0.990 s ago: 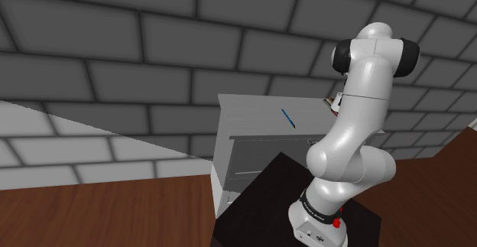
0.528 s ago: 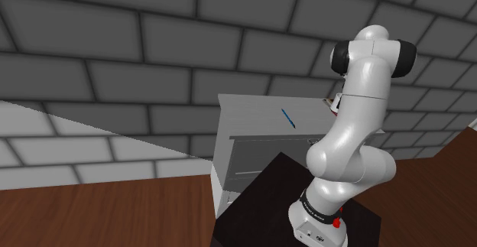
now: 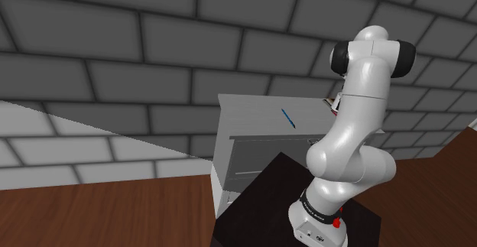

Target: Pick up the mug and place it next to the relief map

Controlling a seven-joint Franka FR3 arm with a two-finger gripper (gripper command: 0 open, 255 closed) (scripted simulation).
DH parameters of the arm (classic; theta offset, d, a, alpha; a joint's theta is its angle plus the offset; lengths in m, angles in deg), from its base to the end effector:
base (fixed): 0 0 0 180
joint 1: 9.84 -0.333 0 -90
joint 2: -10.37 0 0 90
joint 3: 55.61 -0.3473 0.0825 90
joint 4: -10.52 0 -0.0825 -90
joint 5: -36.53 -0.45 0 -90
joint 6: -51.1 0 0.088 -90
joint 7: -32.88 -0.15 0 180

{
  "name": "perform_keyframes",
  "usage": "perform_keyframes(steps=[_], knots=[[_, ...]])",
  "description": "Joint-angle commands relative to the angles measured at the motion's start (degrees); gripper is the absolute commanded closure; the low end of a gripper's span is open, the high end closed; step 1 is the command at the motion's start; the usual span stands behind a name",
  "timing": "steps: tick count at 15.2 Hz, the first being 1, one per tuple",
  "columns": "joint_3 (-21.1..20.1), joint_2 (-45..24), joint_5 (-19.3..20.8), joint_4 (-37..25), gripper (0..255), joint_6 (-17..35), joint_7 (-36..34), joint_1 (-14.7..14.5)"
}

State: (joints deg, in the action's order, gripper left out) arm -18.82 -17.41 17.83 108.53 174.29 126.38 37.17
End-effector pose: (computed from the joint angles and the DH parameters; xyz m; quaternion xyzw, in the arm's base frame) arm 0.1407 -0.7223 0.3116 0.9990 0.0308 -0.0011 0.0319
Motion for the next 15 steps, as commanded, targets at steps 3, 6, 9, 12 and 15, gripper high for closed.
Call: perform_keyframes(steps=[3, 6, 9, 12, 15], knots=[[0.04, 0.17, 0.11, 0.27, 0, 0.09, -0.11, -0.17], [1.29, 2.99, 2.22, -1.71, 0, -4.25, -1.40, -1.07], [1.55, 3.66, 2.73, -2.36, 0, -5.43, -1.72, -1.25], [1.55, 3.65, 2.73, -2.36, 0, -5.44, -1.72, -1.25], [1.55, 3.65, 2.73, -2.37, 0, -5.44, -1.72, -1.25]])
